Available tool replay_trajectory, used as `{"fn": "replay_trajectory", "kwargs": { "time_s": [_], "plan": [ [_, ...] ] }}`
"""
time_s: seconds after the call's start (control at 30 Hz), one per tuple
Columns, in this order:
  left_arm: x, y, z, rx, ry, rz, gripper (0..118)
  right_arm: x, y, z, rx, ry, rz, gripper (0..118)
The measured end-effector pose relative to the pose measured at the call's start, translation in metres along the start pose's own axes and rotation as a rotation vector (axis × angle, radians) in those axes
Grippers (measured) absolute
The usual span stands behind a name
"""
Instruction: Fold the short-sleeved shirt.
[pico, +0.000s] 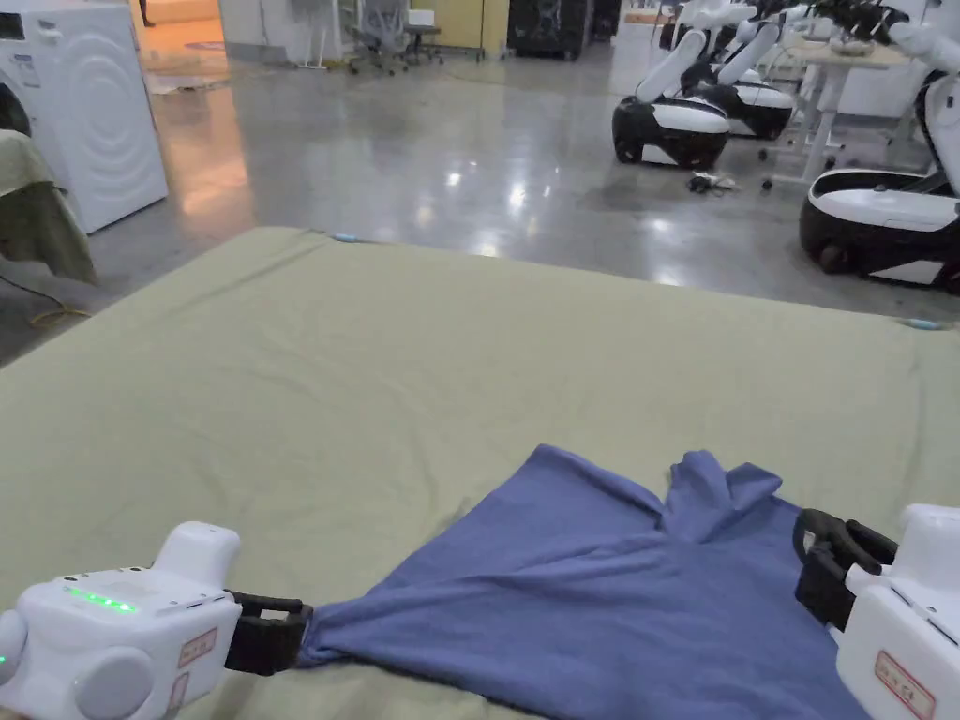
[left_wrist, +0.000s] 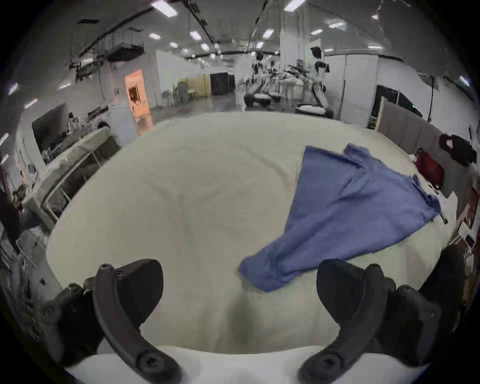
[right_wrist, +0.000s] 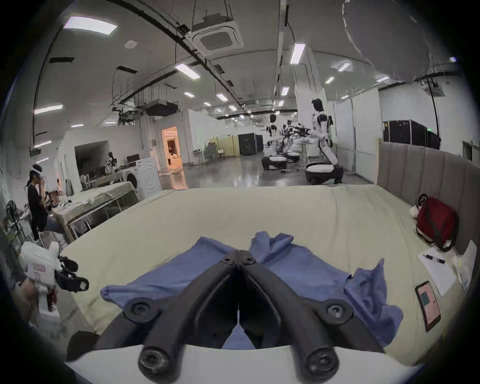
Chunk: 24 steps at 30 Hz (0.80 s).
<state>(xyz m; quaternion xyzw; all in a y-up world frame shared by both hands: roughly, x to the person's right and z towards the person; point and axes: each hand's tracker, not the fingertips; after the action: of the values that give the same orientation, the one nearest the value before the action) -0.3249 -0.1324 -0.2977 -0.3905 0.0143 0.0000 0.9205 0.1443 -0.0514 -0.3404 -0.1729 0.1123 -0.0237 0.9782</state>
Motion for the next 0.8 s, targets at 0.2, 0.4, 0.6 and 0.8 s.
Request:
{"fn": "replay_trajectory", "kwargs": {
  "time_s": [0.2,0.4,0.6,0.8],
  "plan": [
    [0.008,0.009,-0.051,-0.028,-0.03,-0.016,116,-0.004,-0.009,-0.014,-0.055,-0.009,0.033,3],
    [0.015,0.007,-0.093,-0.134,0.012,-0.128,93,0.008,-0.01,-0.023,-0.087,-0.043,0.021,3],
    [0.035,0.005,-0.066,-0.048,-0.064,-0.172,6,0.018,-0.008,-0.026,-0.09,-0.062,0.013,3],
    [0.047,0.014,-0.033,0.024,-0.021,-0.223,4,0.034,-0.003,-0.037,-0.108,-0.063,0.026,3]
  ]
}}
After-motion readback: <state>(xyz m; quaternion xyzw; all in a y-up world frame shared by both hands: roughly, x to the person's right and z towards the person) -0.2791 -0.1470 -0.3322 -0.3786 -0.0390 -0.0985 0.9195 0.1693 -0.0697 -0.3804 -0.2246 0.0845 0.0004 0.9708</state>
